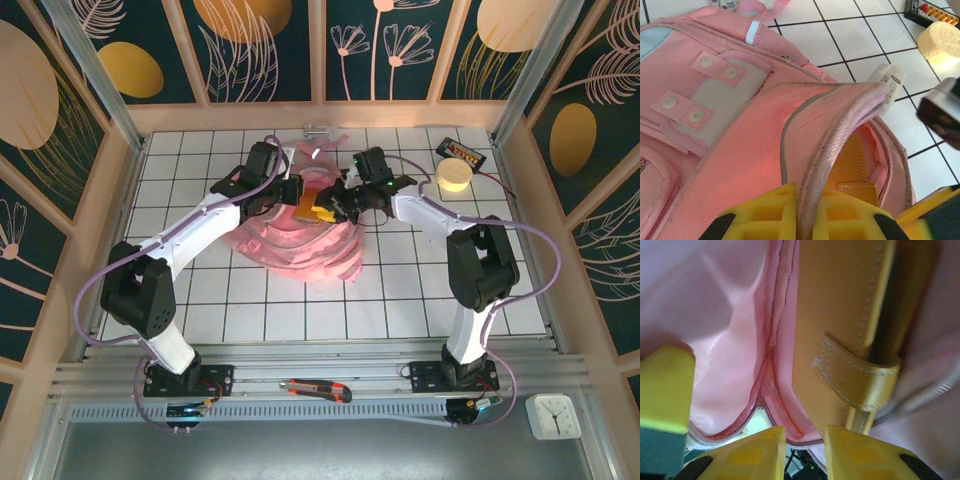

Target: Pack the student bag

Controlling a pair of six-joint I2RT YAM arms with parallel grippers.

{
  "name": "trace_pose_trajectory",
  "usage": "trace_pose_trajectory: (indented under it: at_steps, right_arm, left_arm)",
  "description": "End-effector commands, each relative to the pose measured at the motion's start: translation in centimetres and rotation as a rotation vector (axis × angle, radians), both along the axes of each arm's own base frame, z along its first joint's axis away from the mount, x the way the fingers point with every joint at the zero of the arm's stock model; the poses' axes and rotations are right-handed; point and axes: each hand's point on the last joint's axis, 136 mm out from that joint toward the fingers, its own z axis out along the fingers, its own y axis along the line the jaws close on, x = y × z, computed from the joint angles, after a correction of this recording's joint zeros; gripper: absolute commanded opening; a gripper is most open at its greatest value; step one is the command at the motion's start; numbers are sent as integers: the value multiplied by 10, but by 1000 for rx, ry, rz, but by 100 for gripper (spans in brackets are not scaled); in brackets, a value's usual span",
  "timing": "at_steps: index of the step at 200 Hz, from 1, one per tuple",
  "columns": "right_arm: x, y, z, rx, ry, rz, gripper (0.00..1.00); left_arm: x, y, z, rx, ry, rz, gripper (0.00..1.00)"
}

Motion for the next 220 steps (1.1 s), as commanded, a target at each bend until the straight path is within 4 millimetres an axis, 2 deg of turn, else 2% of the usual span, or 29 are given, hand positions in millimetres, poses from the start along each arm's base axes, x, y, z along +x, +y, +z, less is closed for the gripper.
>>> trace_pose_trajectory:
  at_steps: [1, 32, 54, 101, 135, 192, 220]
  right_arm:
    - [7, 12, -2, 11, -2, 12, 25]
    - [18, 27, -6, 32, 0, 26, 20]
    - [27, 41, 1, 74, -32, 48, 20]
    - [34, 49, -4, 111, -42, 60, 20]
    - [28, 45, -12, 91, -28, 64, 20]
    - [25, 20, 6, -57, -128, 35, 20]
    - [22, 8, 0, -122, -135, 19, 20]
  left_arm:
    - [5, -7, 49, -102, -137, -17, 0]
    - [3, -8, 47, -120, -129, -20, 0]
    - [3, -9, 47, -126, -128, -20, 0]
    - [4, -10, 49, -133, -131, -19, 0]
    - [4, -9, 49, -132, -133, -13, 0]
    - [0, -4, 44, -111, -130, -5, 0]
    - [-1, -3, 45, -114, -132, -1, 0]
